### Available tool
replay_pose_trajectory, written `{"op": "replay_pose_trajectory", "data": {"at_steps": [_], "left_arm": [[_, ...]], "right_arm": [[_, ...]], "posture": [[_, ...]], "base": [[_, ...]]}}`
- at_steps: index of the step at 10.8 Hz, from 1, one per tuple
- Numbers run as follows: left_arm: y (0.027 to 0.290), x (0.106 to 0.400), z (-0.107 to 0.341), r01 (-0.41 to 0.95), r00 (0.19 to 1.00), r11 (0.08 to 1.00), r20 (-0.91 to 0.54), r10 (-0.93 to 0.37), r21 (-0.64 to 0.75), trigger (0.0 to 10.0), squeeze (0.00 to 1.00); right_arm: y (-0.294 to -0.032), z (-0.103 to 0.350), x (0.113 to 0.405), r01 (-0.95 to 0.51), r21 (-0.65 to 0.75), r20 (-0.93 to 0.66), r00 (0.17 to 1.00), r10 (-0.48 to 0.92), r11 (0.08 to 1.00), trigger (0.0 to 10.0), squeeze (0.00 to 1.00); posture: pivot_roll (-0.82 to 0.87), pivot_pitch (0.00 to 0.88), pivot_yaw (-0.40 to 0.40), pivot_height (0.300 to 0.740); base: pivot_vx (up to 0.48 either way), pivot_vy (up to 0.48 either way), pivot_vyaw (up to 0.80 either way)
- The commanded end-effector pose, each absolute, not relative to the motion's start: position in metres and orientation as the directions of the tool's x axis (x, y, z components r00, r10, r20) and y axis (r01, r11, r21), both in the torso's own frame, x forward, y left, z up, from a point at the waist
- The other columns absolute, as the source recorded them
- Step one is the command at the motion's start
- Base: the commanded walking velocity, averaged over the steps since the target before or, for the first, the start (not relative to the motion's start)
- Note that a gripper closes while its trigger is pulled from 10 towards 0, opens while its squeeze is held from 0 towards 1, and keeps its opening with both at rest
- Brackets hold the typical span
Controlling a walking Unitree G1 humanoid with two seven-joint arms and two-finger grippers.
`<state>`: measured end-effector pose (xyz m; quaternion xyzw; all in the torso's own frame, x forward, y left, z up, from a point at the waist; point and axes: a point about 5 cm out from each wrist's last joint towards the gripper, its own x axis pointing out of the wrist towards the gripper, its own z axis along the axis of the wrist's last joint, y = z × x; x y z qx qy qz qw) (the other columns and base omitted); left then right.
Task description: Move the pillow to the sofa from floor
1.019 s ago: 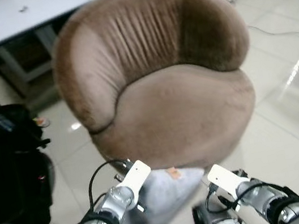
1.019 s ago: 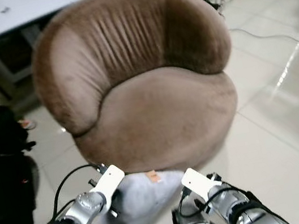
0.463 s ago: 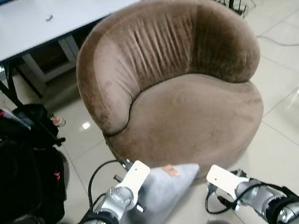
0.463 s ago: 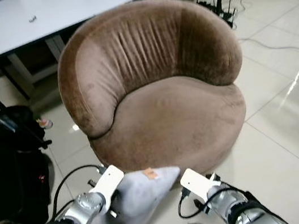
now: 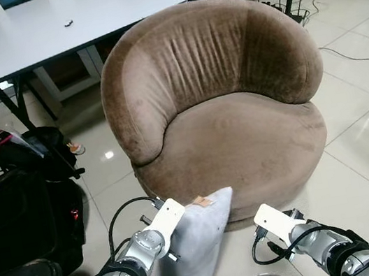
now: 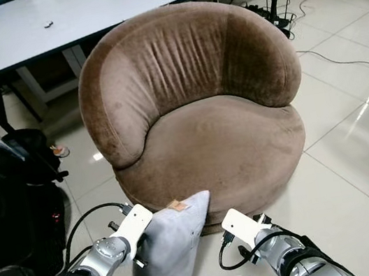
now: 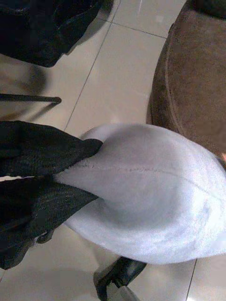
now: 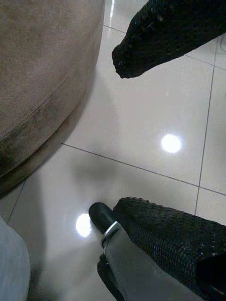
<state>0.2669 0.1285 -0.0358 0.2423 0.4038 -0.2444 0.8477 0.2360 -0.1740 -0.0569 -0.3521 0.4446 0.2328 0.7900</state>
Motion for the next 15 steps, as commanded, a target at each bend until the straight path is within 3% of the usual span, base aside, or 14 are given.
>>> {"op": "replay_pose_trajectory", "data": {"at_steps": [1, 9, 15], "left_arm": [[0.129, 0.270, -0.033, 0.611, 0.566, 0.759, -0.795, -0.218, 0.227, 10.0, 0.00], [0.129, 0.265, -0.037, 0.595, 0.563, 0.778, -0.795, -0.227, 0.200, 10.0, 0.00], [0.136, 0.224, -0.065, 0.605, 0.488, 0.784, -0.843, -0.225, 0.141, 10.0, 0.00]], "right_arm": [[-0.172, -0.057, 0.237, -0.684, -0.355, -0.866, 0.497, 0.051, 0.637, 10.0, 0.00], [-0.170, -0.056, 0.238, -0.684, -0.356, -0.864, 0.500, 0.054, 0.637, 10.0, 0.00], [-0.166, -0.055, 0.240, -0.693, -0.365, -0.856, 0.513, 0.069, 0.621, 10.0, 0.00]], "posture": [[-0.31, 0.017, 0.046, 0.740], [-0.29, 0.000, 0.052, 0.740], [-0.25, 0.000, 0.060, 0.740]], "base": [[0.000, 0.000, 0.00], [0.000, 0.000, 0.00], [0.000, 0.000, 0.00]]}}
